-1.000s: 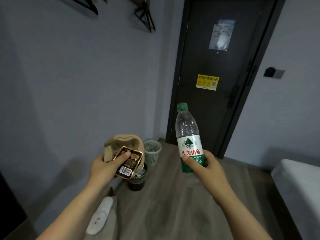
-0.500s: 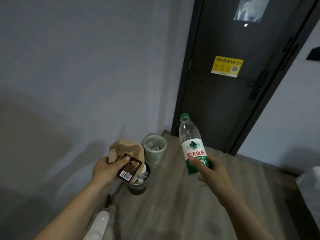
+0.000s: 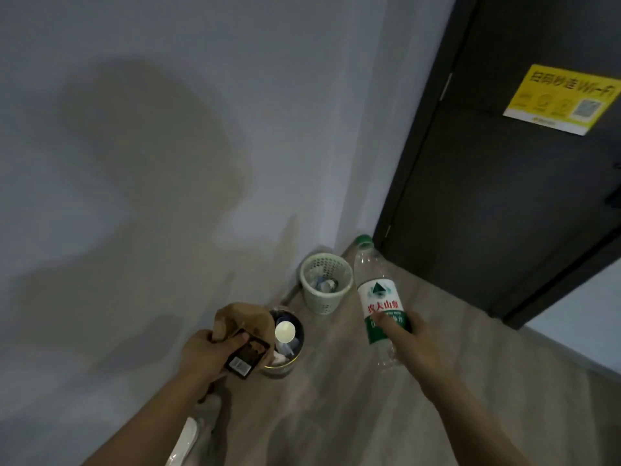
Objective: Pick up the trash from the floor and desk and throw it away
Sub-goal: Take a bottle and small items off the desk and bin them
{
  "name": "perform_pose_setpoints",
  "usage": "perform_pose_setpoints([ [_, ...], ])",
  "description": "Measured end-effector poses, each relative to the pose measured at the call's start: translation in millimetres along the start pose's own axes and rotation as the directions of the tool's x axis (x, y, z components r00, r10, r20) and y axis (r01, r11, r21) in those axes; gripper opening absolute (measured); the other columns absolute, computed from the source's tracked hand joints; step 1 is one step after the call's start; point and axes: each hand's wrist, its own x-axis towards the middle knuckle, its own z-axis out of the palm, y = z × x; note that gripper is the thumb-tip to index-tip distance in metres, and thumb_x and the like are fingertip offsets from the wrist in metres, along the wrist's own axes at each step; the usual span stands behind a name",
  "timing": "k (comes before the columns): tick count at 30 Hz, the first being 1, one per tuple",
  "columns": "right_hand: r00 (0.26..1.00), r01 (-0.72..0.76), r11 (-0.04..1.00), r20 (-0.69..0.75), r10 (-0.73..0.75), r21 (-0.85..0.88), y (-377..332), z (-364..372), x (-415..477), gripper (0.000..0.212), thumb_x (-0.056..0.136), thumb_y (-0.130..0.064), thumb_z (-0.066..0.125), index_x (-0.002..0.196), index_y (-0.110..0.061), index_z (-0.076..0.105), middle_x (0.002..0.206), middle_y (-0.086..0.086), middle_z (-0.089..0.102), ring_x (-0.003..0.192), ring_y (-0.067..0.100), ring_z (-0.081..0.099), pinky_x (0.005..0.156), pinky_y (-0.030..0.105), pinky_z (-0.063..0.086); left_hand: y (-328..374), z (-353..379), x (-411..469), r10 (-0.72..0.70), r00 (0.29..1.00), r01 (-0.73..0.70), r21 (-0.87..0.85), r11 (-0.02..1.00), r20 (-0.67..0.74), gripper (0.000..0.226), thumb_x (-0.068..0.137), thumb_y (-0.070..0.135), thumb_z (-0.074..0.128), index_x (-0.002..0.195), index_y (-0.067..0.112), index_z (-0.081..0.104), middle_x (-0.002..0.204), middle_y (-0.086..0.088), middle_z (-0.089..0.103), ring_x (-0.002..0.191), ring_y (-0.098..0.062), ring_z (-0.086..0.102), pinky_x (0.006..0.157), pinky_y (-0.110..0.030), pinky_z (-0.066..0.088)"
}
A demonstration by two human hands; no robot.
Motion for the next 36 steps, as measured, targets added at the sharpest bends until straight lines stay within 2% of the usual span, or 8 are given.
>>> perform_pose_setpoints([
  [8,0.99,-0.106,0.99,0.078,0.113,-0.094,5.7,21.6,134.4,0.027,0.086,-0.031,0.068,0.105,-0.017,0.055,0.092,0.004,0.066,0.077,0.015,0.066,0.053,0.019,0.046,7.9,50.7,110.2,-0.164,0.986,0.166,0.148,0.975,-0.02,0.041,0.074,0.04,0.079,0.081,0.001,0.066,0.076,-0.014,0.068,0.073,-0.028,0.063,0.057,-0.031,0.041],
  [12,0.975,-0.173,0.971,0.109,0.193,-0.165,11.2,39.2,210.4,0.029,0.087,-0.028,0.068,0.108,-0.014,0.054,0.096,0.008,0.066,0.08,0.019,0.066,0.056,0.023,0.048,12.9,77.3,181.9,-0.227,0.974,0.226,0.244,0.943,-0.023,0.039,0.075,0.045,0.076,0.075,0.007,0.064,0.067,-0.006,0.063,0.058,-0.015,0.054,0.047,-0.024,0.035],
  [18,0.947,-0.255,0.923,0.117,0.298,-0.287,40.9,71.6,314.9,0.034,0.085,-0.029,0.069,0.11,-0.013,0.052,0.094,0.005,0.064,0.079,0.017,0.065,0.058,0.024,0.05,-7.6,115.7,271.9,-0.361,0.932,0.34,0.259,0.904,0.038,0.036,0.074,0.042,0.077,0.063,0.011,0.064,0.064,-0.007,0.067,0.065,-0.022,0.065,0.063,-0.034,0.055],
  [22,0.93,-0.276,0.881,0.125,0.345,-0.383,72.5,96.1,383.9,0.04,0.083,-0.034,0.071,0.111,-0.013,0.051,0.09,0.001,0.062,0.079,0.015,0.063,0.062,0.027,0.052,-30.8,148.2,315.7,-0.43,0.902,0.401,0.295,0.867,0.037,0.037,0.077,0.044,0.074,0.059,0.017,0.056,0.063,-0.001,0.062,0.069,-0.022,0.062,0.057,-0.029,0.041],
  [24,0.928,-0.276,0.873,0.125,0.35,-0.402,89.1,108.2,416.7,0.043,0.081,-0.035,0.072,0.112,-0.012,0.051,0.089,0.0,0.061,0.077,0.013,0.062,0.059,0.027,0.049,-41.3,164.8,335.7,-0.446,0.895,0.42,0.289,0.86,0.027,0.033,0.077,0.041,0.074,0.062,0.022,0.053,0.073,-0.004,0.063,0.083,-0.028,0.064,0.067,-0.029,0.042],
  [27,0.935,-0.246,0.865,0.128,0.33,-0.437,114.7,125.0,463.5,0.045,0.08,-0.035,0.073,0.111,-0.011,0.053,0.089,0.001,0.061,0.076,0.013,0.061,0.057,0.026,0.047,-54.9,190.2,364.9,-0.492,0.87,0.48,0.235,0.845,-0.009,0.032,0.073,0.038,0.079,0.066,0.018,0.054,0.08,-0.012,0.066,0.085,-0.033,0.065,0.076,-0.037,0.054],
  [33,0.94,-0.219,0.824,0.112,0.321,-0.522,165.9,147.5,536.4,0.041,0.078,-0.042,0.072,0.103,-0.016,0.052,0.078,-0.009,0.055,0.066,0.004,0.057,0.046,0.021,0.041,-96.8,241.5,414.4,-0.546,0.836,0.544,0.195,0.816,-0.046,0.038,0.077,0.042,0.074,0.077,0.005,0.067,0.067,-0.01,0.065,0.073,-0.031,0.067,0.06,-0.028,0.047],
  [36,0.937,-0.204,0.809,0.129,0.324,-0.551,188.1,155.4,567.2,0.039,0.078,-0.04,0.072,0.101,-0.016,0.051,0.075,-0.009,0.055,0.06,0.004,0.058,0.038,0.017,0.039,-123.1,262.4,437.8,-0.588,0.806,0.591,0.174,0.788,-0.075,0.041,0.078,0.045,0.072,0.084,0.005,0.065,0.072,-0.011,0.067,0.073,-0.03,0.066,0.065,-0.033,0.053],
])
